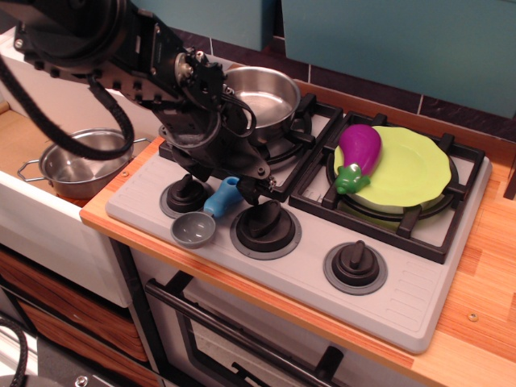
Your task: Put eggplant on plate and spoon in pot or pan on stove
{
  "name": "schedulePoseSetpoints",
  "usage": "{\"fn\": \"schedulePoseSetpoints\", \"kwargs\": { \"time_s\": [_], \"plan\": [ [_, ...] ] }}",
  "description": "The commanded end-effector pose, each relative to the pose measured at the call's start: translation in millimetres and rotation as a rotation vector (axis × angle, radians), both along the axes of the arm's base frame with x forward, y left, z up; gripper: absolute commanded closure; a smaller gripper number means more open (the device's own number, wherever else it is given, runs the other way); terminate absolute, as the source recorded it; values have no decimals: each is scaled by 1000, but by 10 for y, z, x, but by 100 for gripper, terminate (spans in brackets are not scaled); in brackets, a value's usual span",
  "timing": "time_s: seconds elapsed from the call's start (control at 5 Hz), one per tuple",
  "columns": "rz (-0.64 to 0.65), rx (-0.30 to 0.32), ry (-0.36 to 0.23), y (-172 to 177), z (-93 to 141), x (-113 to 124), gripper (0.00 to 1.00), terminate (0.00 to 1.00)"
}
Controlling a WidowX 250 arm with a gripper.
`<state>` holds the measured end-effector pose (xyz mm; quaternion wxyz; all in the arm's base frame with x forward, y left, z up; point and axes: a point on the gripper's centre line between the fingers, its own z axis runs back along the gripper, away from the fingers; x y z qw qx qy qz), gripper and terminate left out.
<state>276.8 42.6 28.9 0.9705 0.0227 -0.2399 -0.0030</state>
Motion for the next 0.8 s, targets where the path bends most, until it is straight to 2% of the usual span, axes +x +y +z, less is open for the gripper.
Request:
{"fn": "schedulePoseSetpoints", "kwargs": {
  "time_s": [0.0, 0.2, 0.6],
  "plan": [
    [14, 1, 22, -31, 25, -18, 0, 0],
    [34, -15, 44, -58, 71, -17, 100, 0],
    [67, -48, 99, -143, 272, -3, 100, 0]
  ]
}}
